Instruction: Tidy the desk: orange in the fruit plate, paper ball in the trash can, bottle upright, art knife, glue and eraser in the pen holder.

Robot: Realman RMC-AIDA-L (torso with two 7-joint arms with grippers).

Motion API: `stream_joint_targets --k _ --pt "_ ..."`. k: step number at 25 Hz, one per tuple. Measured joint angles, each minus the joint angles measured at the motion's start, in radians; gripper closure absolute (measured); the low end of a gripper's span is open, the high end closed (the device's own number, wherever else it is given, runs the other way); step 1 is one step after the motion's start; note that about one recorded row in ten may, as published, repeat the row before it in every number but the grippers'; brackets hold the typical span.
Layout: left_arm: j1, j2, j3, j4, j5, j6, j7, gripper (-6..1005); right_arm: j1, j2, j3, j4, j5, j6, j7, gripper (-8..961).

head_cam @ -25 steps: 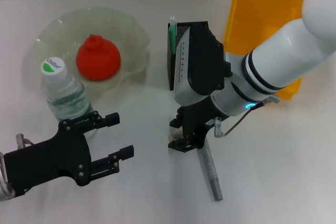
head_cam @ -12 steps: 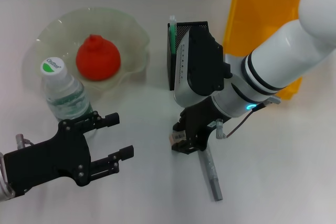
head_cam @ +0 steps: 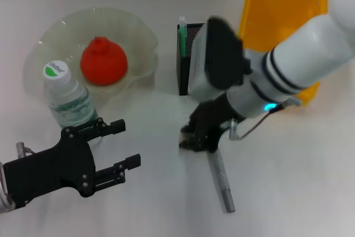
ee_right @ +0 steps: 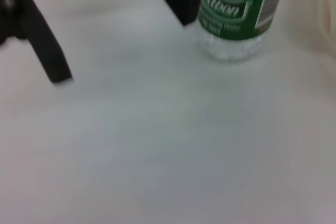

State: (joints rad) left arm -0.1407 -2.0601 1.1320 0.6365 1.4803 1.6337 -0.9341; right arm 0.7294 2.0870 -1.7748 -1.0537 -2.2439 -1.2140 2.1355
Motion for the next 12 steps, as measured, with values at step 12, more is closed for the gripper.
stream_joint_targets --k 12 --pt "-0.005 -0.003 0.0 0.0 0.0 0.0 0.0 304 -0.207 -0.002 0.382 -0.443 0.002 -0.054 0.037 709"
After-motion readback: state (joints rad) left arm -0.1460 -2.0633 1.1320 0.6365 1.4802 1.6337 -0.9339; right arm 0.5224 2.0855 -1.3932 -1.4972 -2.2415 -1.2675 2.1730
